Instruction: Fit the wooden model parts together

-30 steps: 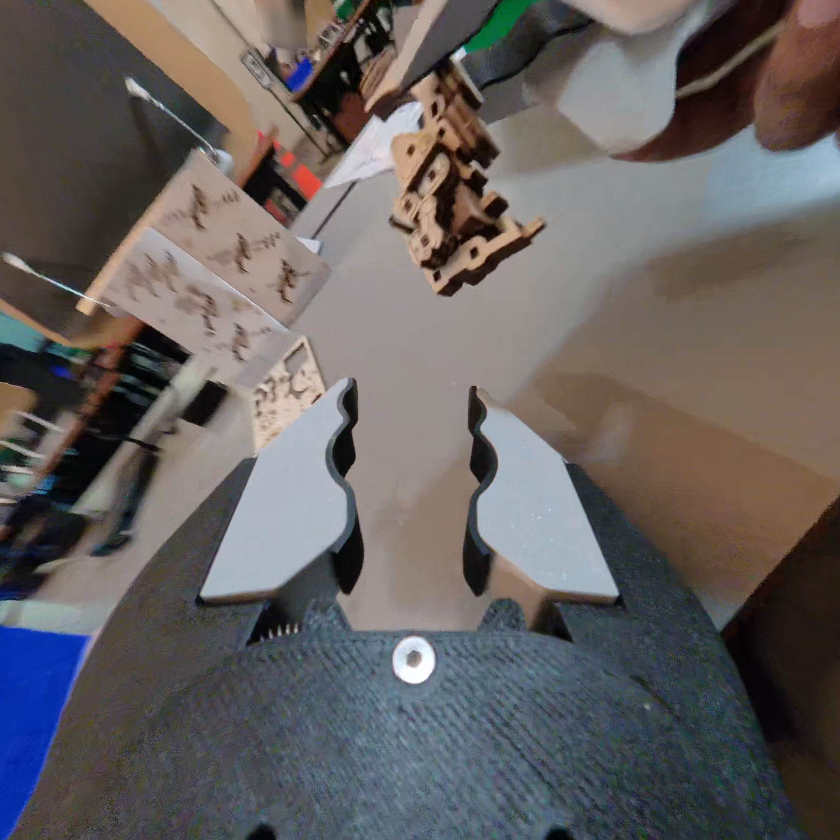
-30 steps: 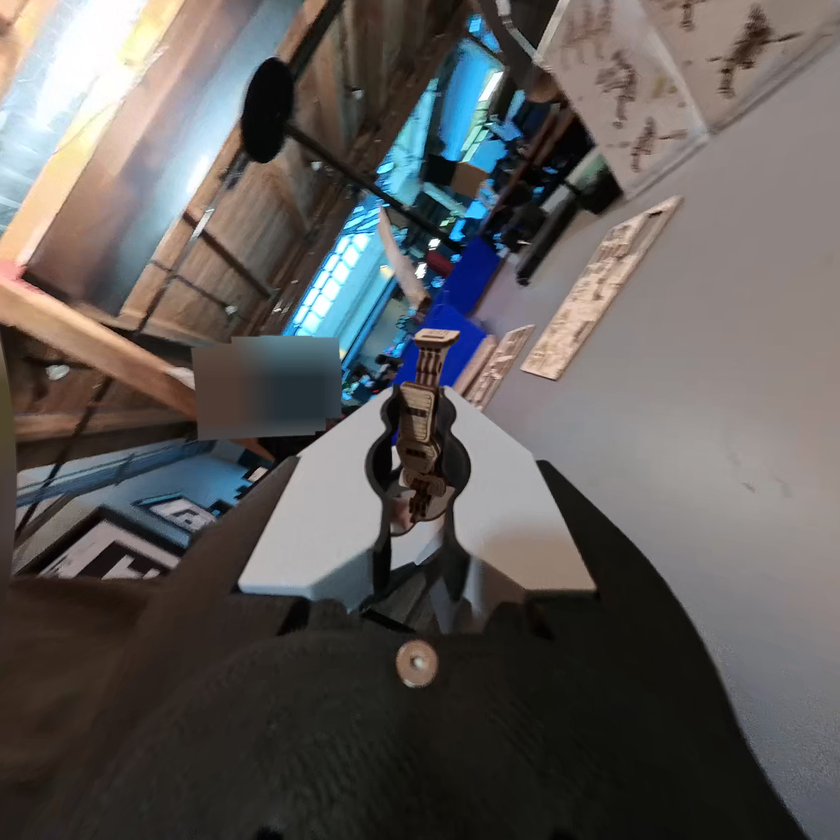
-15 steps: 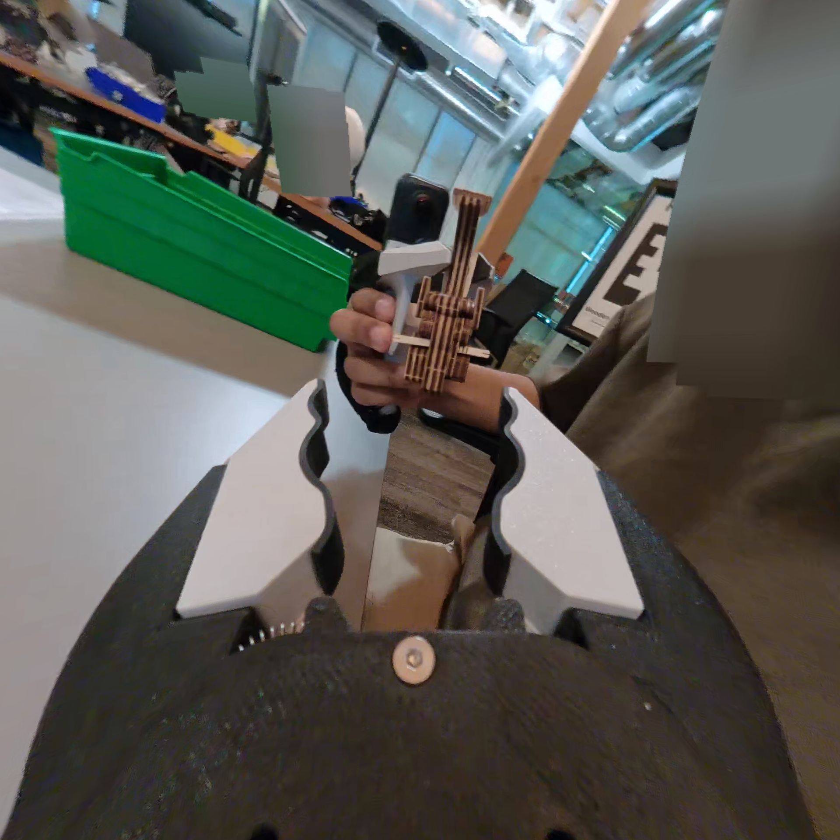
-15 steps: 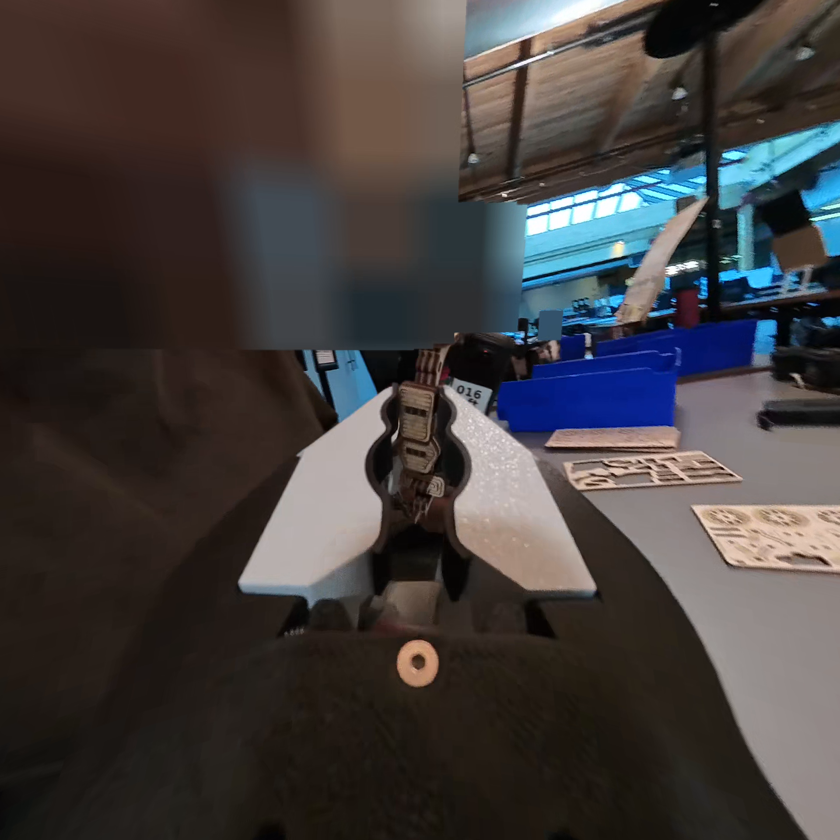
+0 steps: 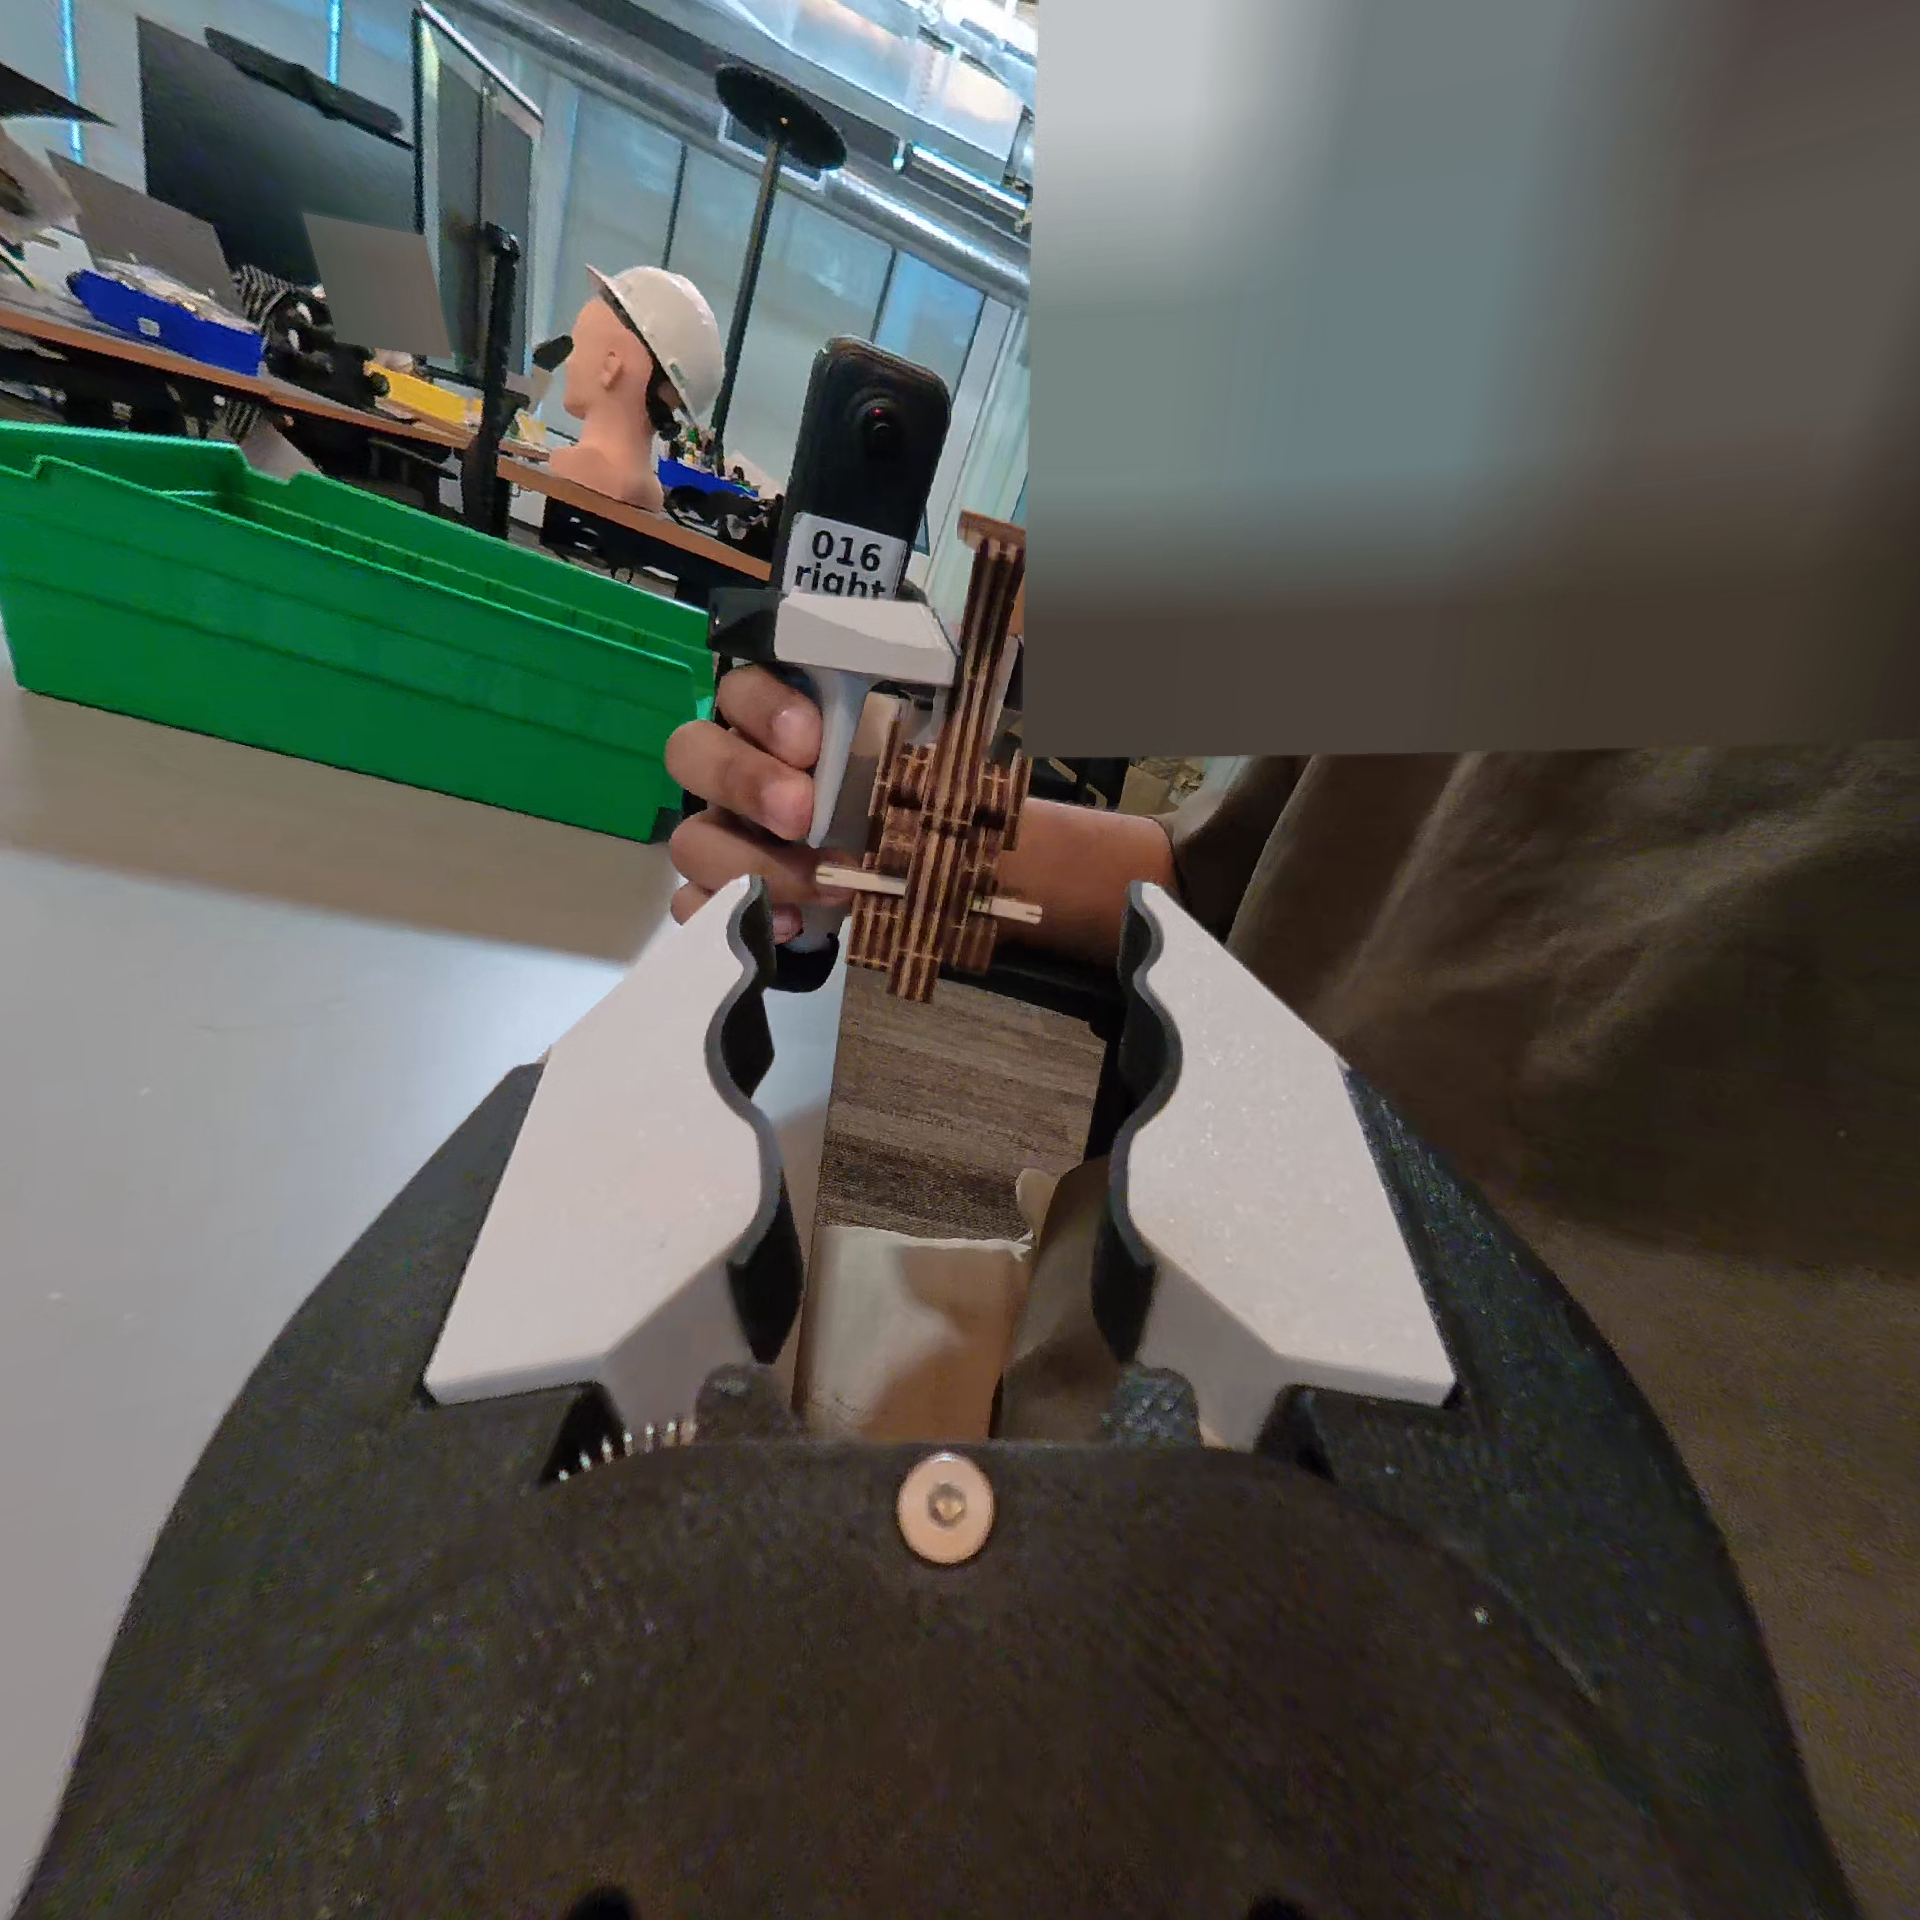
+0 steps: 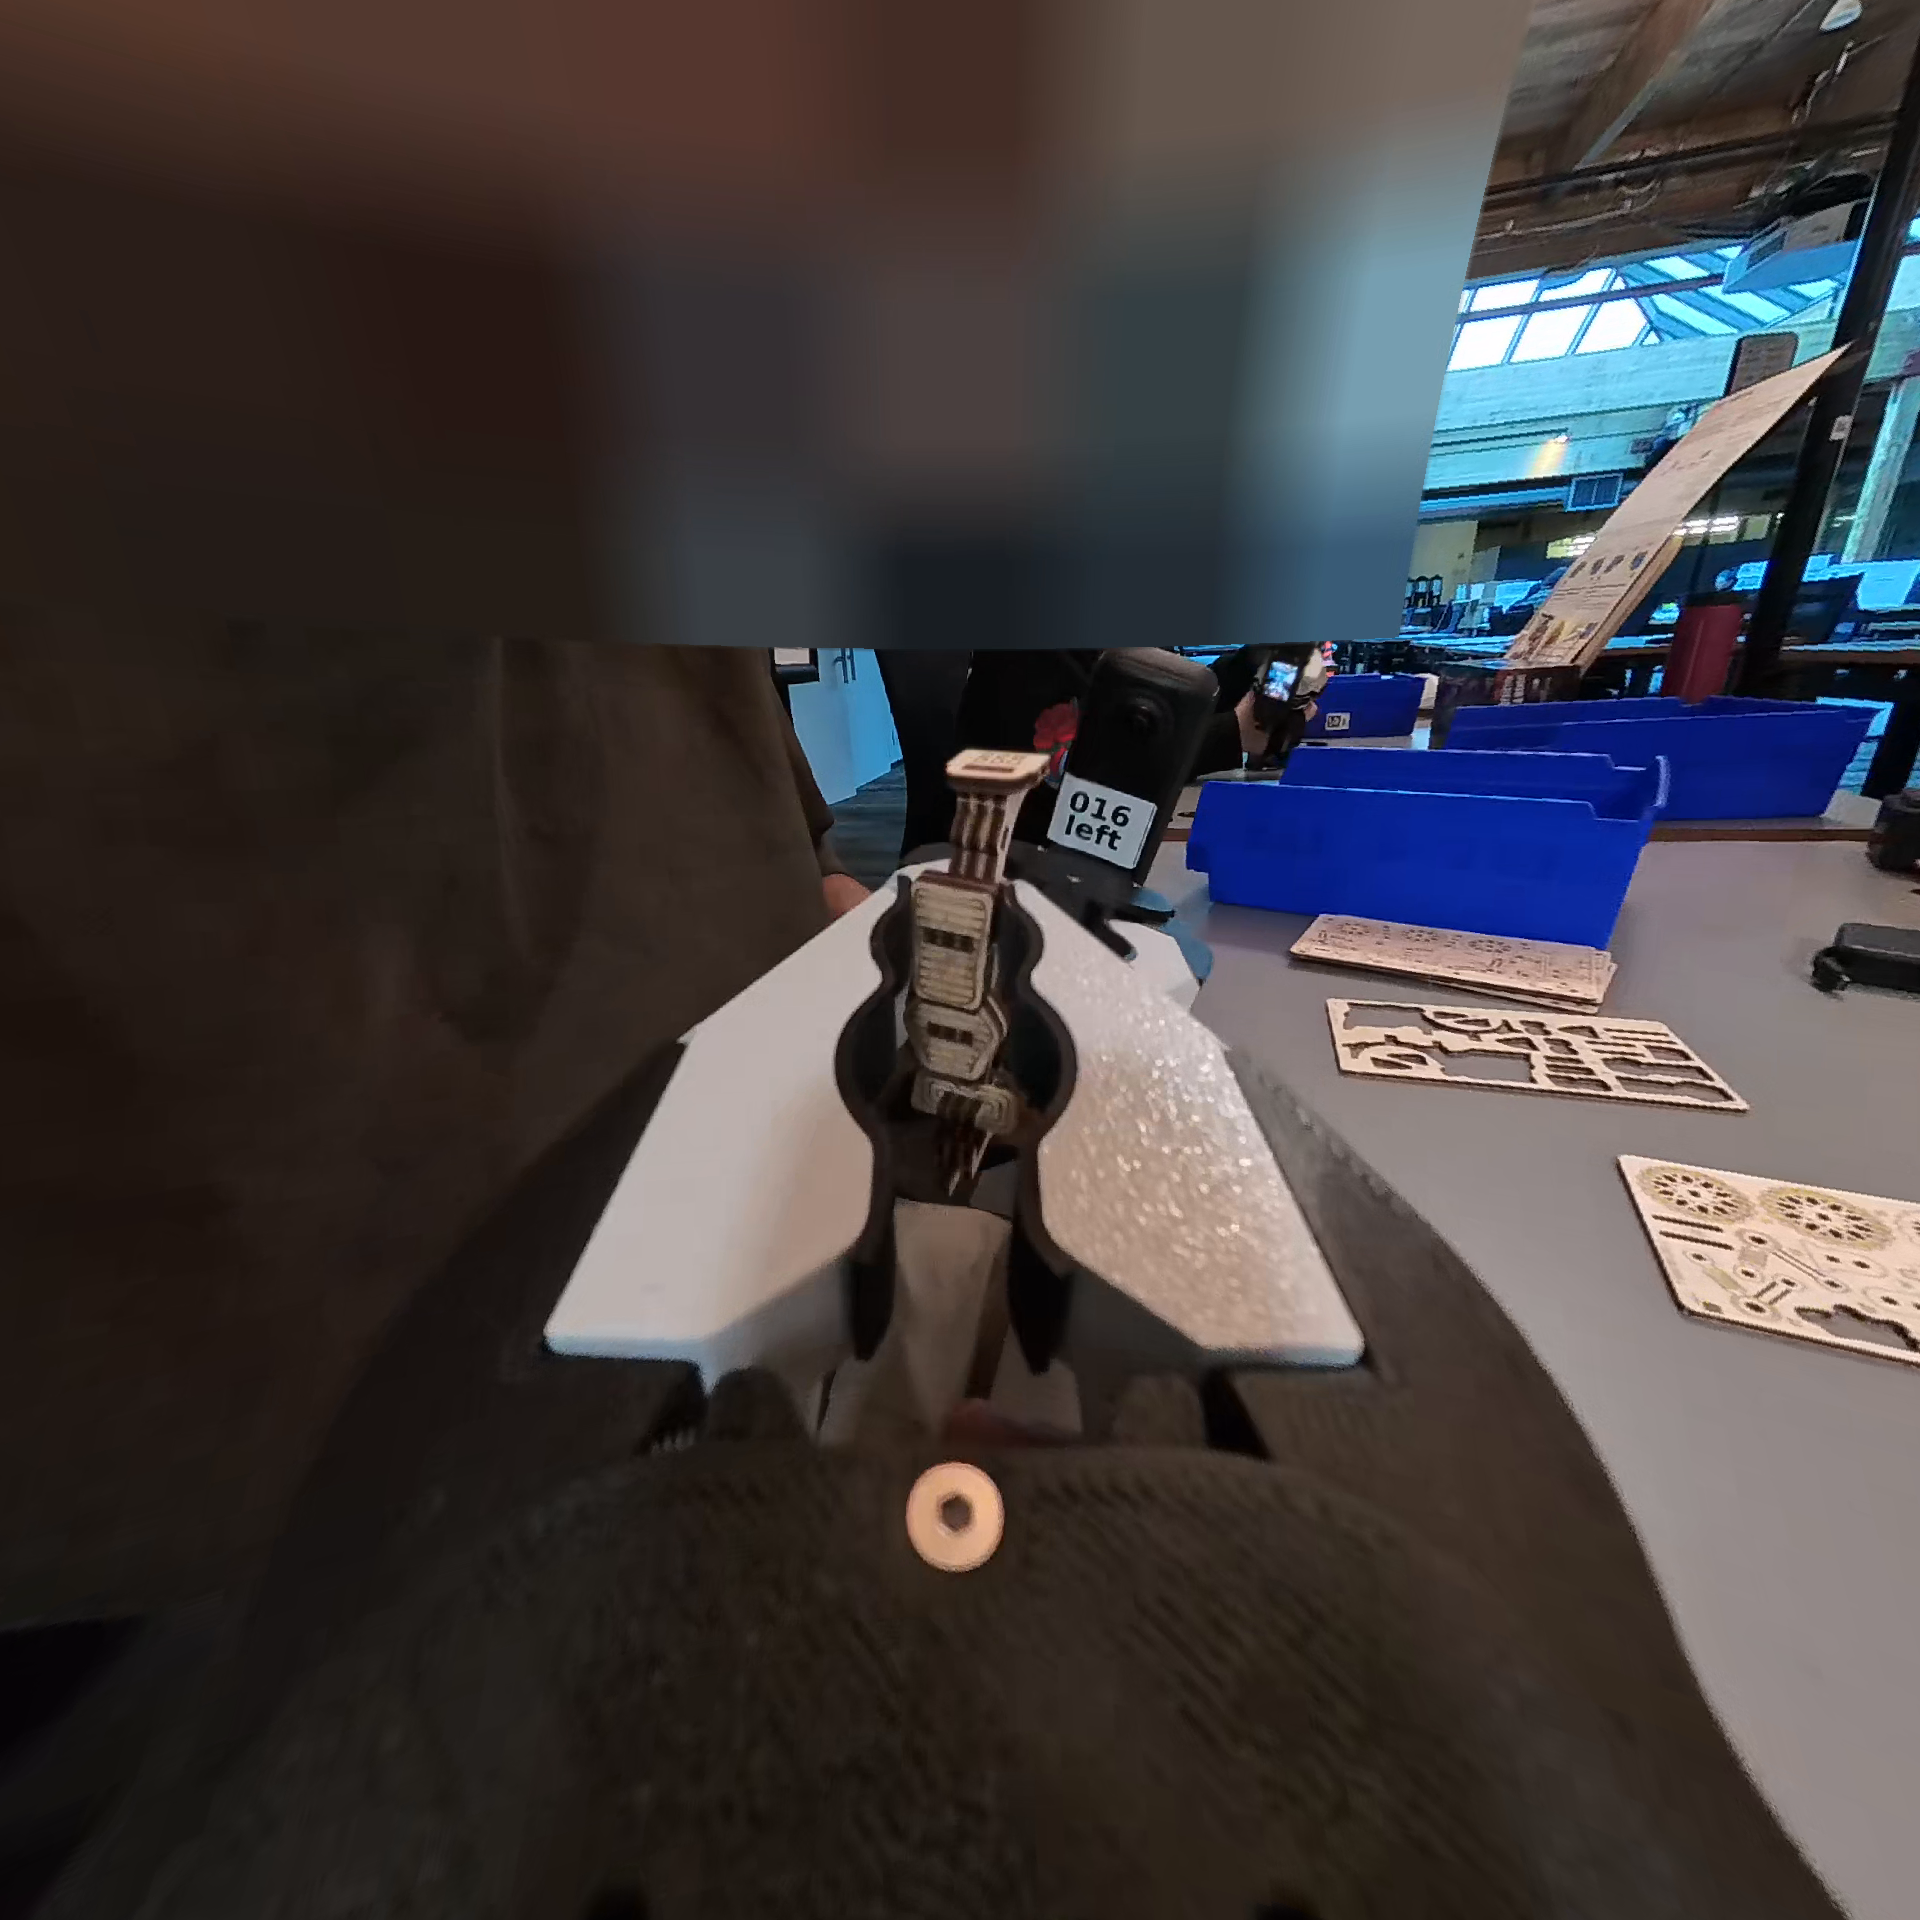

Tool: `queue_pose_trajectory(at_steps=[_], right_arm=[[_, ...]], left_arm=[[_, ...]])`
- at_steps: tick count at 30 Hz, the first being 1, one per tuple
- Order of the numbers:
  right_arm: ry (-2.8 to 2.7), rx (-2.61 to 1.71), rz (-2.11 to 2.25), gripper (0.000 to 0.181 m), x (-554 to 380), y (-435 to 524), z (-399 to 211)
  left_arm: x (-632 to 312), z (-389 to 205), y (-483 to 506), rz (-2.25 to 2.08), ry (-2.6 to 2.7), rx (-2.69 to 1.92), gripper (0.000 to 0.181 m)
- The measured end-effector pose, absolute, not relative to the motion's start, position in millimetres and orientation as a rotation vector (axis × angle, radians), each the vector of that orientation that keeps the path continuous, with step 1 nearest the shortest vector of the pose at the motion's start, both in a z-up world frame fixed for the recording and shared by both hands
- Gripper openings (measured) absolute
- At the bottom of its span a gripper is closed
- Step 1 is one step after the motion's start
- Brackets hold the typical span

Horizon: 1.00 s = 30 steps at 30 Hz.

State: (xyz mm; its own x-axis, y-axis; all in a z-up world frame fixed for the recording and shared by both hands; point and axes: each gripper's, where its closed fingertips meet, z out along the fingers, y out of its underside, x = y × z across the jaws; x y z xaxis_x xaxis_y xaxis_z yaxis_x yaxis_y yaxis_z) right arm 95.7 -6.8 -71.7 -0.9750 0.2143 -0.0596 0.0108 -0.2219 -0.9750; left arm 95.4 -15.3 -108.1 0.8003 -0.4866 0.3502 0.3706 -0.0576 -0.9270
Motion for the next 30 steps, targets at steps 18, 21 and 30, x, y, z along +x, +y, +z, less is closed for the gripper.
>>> queue_pose_trajectory(at_steps=[18,21,30], right_arm=[[-1.894,-0.314,2.399,0.015,96.1,-5.4,-77.1],[-1.898,-0.317,2.406,0.015,96.6,-5.9,-77.3],[-1.893,-0.329,2.417,0.014,96.5,-5.2,-76.7]], left_arm=[[95.0,-115.7,-13.3,-0.7,0.119,-1.503,0.041],[96.3,-115.7,-13.7,-0.701,0.126,-1.503,0.04],[93.9,-115.7,-12.9,-0.69,0.12,-1.503,0.039]])
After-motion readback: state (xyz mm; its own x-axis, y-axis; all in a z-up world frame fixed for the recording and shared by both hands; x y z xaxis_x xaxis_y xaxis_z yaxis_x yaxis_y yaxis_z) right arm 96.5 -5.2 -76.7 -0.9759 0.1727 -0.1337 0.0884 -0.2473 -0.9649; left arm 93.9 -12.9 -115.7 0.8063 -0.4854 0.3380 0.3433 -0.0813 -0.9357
